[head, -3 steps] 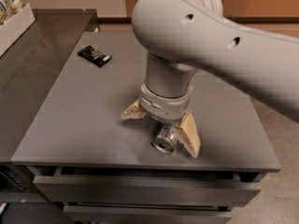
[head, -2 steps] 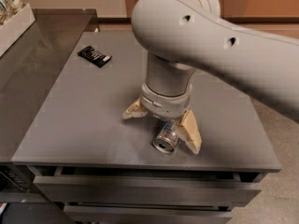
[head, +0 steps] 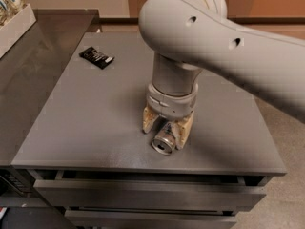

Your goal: Place redbull can upright

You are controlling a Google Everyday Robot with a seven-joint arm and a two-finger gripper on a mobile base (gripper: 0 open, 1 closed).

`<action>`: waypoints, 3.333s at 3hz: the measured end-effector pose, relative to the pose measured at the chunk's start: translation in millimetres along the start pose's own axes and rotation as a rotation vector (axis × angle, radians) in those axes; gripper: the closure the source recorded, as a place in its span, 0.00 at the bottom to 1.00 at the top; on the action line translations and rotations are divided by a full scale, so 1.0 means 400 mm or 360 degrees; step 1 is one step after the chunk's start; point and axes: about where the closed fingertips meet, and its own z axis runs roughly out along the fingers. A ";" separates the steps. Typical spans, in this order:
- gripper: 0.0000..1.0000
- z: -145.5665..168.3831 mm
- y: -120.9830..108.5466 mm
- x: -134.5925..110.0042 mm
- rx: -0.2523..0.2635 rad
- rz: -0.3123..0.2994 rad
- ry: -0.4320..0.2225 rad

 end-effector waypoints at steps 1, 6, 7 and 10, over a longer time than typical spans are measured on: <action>0.64 -0.001 0.008 0.005 0.0005 0.0003 -0.0019; 1.00 -0.105 -0.040 0.012 0.0445 0.0207 -0.0214; 1.00 -0.175 -0.087 0.021 0.0668 0.0315 -0.0265; 1.00 -0.292 -0.189 0.065 0.1010 0.0937 -0.0306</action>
Offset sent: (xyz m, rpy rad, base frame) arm -0.0033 0.0440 0.0773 0.1622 0.0385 -0.2296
